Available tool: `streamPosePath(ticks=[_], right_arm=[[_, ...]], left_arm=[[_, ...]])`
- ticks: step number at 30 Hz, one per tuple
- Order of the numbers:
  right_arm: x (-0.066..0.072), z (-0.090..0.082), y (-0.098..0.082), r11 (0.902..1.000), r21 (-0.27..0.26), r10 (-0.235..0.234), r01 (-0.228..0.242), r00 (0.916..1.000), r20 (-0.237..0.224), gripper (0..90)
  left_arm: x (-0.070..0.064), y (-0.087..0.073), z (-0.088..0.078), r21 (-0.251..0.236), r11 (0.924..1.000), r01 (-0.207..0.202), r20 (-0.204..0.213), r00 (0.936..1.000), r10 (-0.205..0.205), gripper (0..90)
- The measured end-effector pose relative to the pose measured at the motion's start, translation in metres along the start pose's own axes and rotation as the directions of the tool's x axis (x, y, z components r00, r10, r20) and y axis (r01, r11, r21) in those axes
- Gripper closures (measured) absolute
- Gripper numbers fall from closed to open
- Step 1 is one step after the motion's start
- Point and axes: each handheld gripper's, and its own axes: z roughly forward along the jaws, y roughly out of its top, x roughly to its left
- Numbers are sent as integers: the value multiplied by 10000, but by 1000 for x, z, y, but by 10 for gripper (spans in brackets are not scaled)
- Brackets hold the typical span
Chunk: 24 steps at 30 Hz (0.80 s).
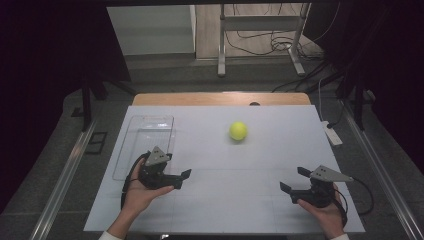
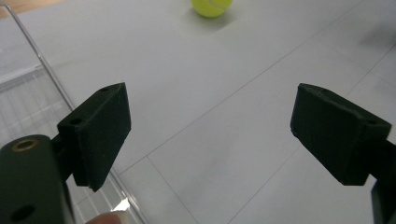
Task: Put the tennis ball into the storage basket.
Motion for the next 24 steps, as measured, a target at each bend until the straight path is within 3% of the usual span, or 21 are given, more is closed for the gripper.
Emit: streamPosePath(ticks=[24], right_arm=[[0, 0, 0, 10000, 39, 4, -4, 10000, 20, 98]], left_arm=[[-8, 24, 13, -25, 9998, -192, 304, 9994, 193, 137]])
